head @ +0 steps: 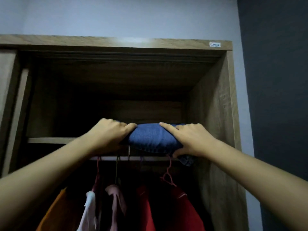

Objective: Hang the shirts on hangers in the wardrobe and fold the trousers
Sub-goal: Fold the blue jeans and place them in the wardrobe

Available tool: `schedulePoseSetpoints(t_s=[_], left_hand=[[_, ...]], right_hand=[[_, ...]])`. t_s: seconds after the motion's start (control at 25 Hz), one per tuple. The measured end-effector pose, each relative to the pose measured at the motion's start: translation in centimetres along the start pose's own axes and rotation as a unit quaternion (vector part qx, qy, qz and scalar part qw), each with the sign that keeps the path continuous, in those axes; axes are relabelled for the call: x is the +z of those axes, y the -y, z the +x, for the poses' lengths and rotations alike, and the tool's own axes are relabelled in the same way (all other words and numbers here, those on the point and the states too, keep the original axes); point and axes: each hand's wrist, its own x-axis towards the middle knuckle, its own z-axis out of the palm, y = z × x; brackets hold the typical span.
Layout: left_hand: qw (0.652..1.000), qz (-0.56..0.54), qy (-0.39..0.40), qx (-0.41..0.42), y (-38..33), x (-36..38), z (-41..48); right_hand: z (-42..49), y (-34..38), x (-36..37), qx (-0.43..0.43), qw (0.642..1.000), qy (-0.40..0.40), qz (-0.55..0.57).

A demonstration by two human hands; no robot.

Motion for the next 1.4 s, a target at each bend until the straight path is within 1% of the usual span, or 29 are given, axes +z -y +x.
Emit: schedulePoseSetpoints(t_s=[0.08,0.12,0.2,0.28,0.36,0.44,0.48,0.52,0.6,0.72,0.76,0.84,0.92,1.0,1.08,1.16,1.2,1.32,1.4], left_hand=[[0.998,-0.009,0.056,-0.031,1.3,-2.0,1.2],[0.997,-0.012,0.063,-0.049,1.9,-2.8,1.9],[0.997,-0.011,0.039,-0.072,3.0,-3.8,3.4],[0.996,-0.007,-0.011,-0.085,3.6,-3.5,5.0],[0.994,-0.005,-0.079,-0.076,3.7,-2.2,6.1],[0.989,-0.009,-0.147,-0.034,3.4,-0.2,6.9],[0.986,-0.007,-0.169,-0.003,3.0,0.9,7.0],[0.983,-0.008,-0.182,0.024,2.5,1.8,7.0],[0.979,-0.034,-0.192,0.062,1.6,3.2,6.8],[0.982,-0.043,-0.156,0.095,0.6,4.9,6.6],[0.984,-0.041,-0.141,0.104,0.6,5.5,6.6],[0.989,-0.052,-0.090,0.107,0.6,6.0,6.6],[0.995,-0.045,-0.028,0.087,0.5,5.8,6.7],[0.997,-0.017,0.057,0.040,0.6,5.6,6.7],[0.996,-0.020,0.084,0.027,0.9,5.9,6.5],[0.993,-0.052,0.103,0.026,1.5,6.2,6.0],[0.991,-0.073,0.110,0.020,1.8,6.2,5.8],[0.988,-0.110,0.108,-0.011,2.6,6.1,5.2],[0.985,-0.132,0.096,-0.049,3.0,6.6,4.9]], right_hand=[[0.2,-1.2,-1.8,0.004,1.000,-0.022,-0.010],[0.3,-2.0,-2.8,0.005,0.999,-0.042,-0.018],[1.3,-4.0,-4.1,-0.004,0.993,-0.107,-0.046],[2.4,-6.2,-4.3,-0.035,0.982,-0.172,-0.068],[3.3,-7.7,-3.5,-0.042,0.974,-0.198,-0.106],[3.4,-8.4,-2.4,-0.039,0.969,-0.200,-0.141],[3.2,-8.3,-1.8,-0.034,0.972,-0.188,-0.137],[3.1,-8.1,-1.1,-0.023,0.978,-0.167,-0.124],[2.8,-7.6,0.2,0.010,0.993,-0.077,-0.093],[2.9,-7.4,0.6,0.022,0.997,0.055,-0.040],[2.9,-7.2,0.8,0.017,0.996,0.086,-0.032],[3.1,-6.8,1.3,0.014,0.992,0.119,-0.035],[3.3,-6.6,1.4,0.013,0.990,0.141,-0.025],[3.5,-6.7,0.8,0.018,0.981,0.190,0.026],[3.7,-6.8,0.2,0.025,0.969,0.237,0.067],[3.8,-6.9,-0.1,0.027,0.968,0.241,0.071],[3.8,-6.9,-0.1,0.025,0.972,0.226,0.059],[3.8,-6.8,0.2,0.028,0.992,0.117,-0.021],[3.8,-6.7,0.4,0.042,0.995,0.061,-0.070]])
